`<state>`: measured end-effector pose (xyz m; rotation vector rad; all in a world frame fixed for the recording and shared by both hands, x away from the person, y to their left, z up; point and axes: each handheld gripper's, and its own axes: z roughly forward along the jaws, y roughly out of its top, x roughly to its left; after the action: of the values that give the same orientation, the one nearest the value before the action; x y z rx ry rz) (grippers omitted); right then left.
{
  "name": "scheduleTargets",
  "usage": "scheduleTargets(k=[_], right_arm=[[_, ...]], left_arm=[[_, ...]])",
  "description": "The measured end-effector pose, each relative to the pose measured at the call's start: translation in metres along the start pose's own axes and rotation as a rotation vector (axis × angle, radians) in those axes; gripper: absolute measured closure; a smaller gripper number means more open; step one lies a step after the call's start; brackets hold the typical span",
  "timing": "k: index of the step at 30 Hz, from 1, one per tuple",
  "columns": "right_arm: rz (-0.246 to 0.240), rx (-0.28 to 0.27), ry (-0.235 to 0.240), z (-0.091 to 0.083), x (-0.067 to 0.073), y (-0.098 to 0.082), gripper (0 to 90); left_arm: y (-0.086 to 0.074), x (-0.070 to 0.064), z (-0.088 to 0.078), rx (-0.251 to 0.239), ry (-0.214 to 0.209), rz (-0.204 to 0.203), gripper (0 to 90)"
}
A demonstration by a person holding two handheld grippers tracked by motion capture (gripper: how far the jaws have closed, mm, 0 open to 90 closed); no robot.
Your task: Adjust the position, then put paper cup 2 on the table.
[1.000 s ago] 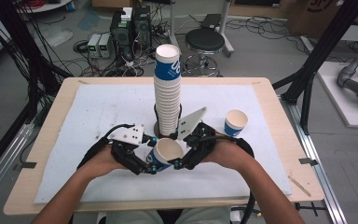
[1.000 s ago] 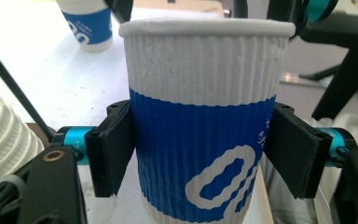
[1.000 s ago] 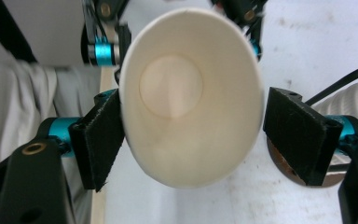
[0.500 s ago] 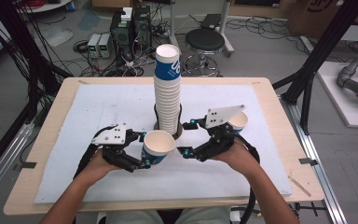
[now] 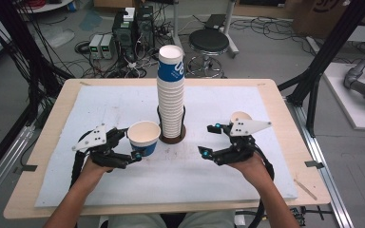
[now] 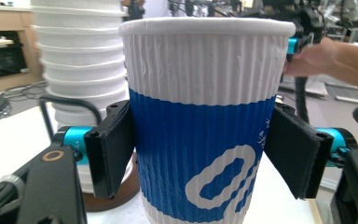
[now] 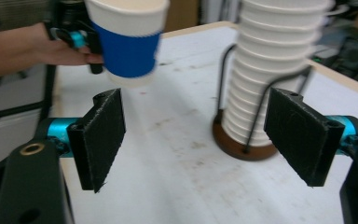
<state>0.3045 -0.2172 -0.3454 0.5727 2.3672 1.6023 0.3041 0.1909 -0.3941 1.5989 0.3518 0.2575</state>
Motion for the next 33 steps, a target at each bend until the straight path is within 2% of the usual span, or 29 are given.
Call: scheduleTargets(k=[4,9,12,14,19,27,33], right_arm=[[0.038,-0.033,-0.061,-0.01,-0.005,-0.016,21.0],[0.044,-0.045,-0.159,-0.022,-0.01,-0.032,21.0],[0.057,-0.049,-0.195,-0.028,-0.011,-0.042,21.1],[0.066,-0.049,-0.204,-0.031,-0.011,-0.047,21.0],[0.054,-0.054,-0.229,-0.038,-0.012,-0.049,21.1],[0.063,-0.051,-0.226,-0.04,-0.01,-0.052,21.1],[0.067,-0.052,-0.23,-0.039,-0.01,-0.052,21.0]], left_arm=[[-0.002,0.002,-0.005,-0.021,0.021,0.013,27.6],[-0.009,0.003,-0.011,-0.038,0.056,0.019,27.4],[-0.013,0.004,-0.013,-0.047,0.077,0.015,27.3],[-0.014,0.005,-0.014,-0.047,0.082,0.011,27.3],[-0.013,0.005,-0.016,-0.059,0.094,0.016,27.2],[-0.013,0.006,-0.019,-0.061,0.112,0.006,27.1],[-0.013,0.011,-0.024,-0.082,0.132,-0.003,27.1]])
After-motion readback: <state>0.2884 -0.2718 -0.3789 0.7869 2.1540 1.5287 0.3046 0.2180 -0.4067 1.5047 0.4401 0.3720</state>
